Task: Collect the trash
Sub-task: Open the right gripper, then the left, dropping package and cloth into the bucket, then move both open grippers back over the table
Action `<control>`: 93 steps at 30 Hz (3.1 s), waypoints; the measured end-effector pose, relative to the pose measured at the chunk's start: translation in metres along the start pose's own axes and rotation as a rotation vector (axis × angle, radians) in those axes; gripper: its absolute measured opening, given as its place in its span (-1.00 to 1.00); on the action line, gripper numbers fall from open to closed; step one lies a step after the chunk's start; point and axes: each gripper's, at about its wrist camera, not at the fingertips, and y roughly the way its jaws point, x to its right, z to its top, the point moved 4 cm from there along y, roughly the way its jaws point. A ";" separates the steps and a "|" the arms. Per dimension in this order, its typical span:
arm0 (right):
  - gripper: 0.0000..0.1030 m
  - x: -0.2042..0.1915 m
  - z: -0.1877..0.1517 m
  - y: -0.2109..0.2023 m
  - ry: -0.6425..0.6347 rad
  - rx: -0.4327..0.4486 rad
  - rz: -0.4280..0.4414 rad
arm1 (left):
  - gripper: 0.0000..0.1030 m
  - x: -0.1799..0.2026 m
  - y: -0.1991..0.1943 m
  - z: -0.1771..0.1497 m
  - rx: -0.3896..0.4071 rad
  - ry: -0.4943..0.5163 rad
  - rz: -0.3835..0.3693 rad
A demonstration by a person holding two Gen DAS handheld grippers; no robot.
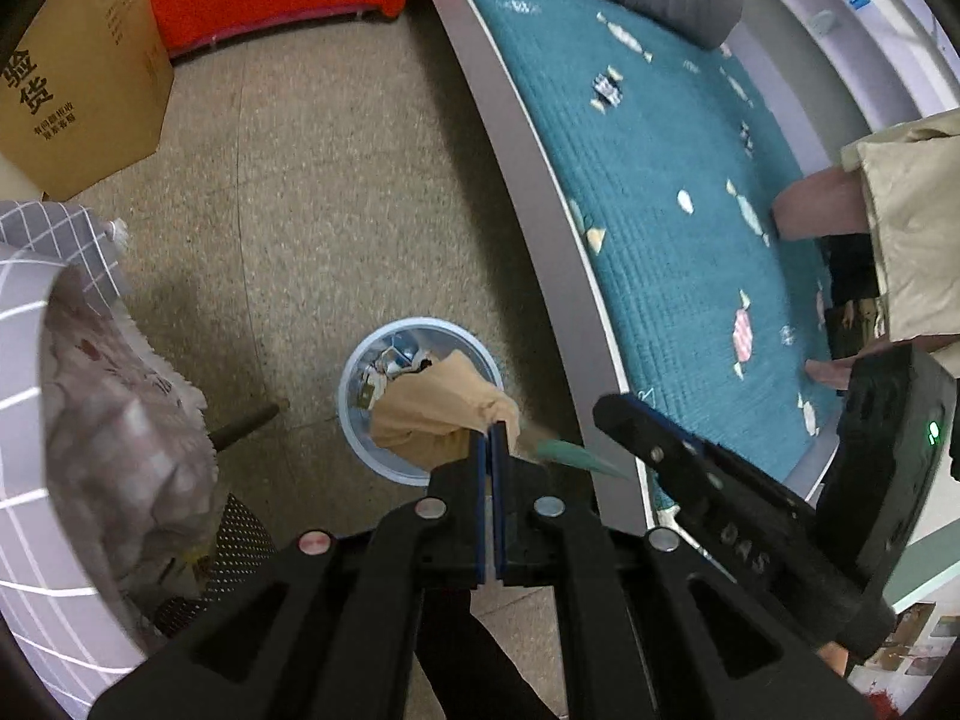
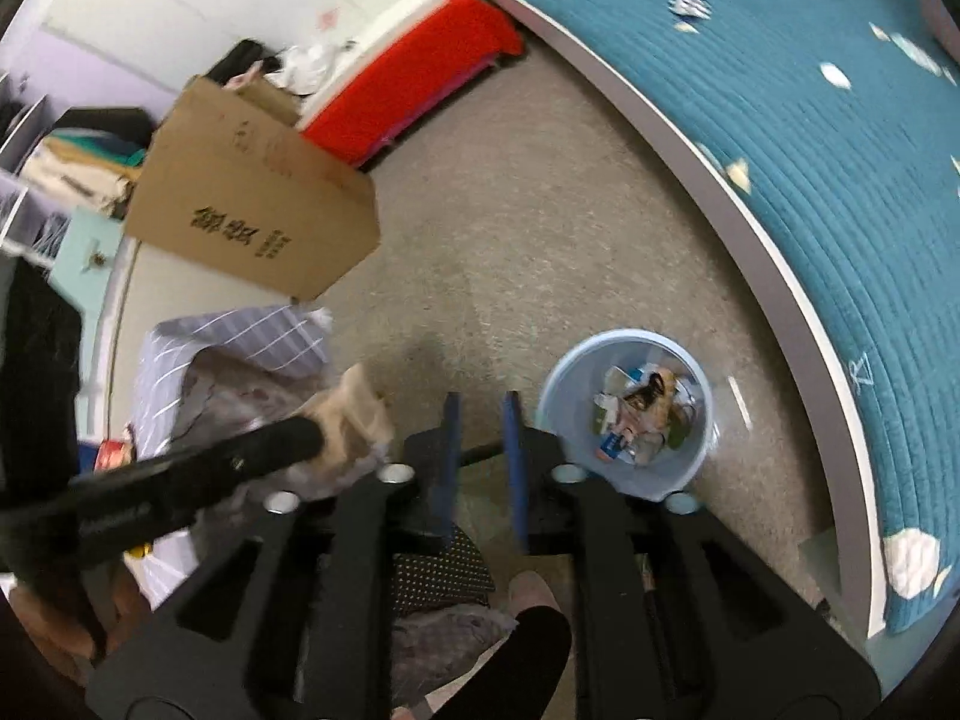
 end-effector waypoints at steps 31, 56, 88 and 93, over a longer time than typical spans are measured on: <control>0.28 0.060 0.010 -0.025 0.052 0.040 -0.132 | -0.96 0.043 0.088 0.013 -0.145 0.032 0.030; 0.28 0.025 0.009 -0.044 0.007 0.014 -0.102 | 0.17 0.018 0.014 0.002 -0.044 -0.060 0.091; 0.29 -0.442 -0.186 0.072 -0.519 -0.151 0.160 | 0.27 -0.371 -0.305 -0.152 0.299 -0.329 0.262; 0.31 -0.459 -0.207 0.105 -0.597 -0.175 0.102 | 0.27 -0.393 -0.302 -0.162 0.277 -0.312 0.265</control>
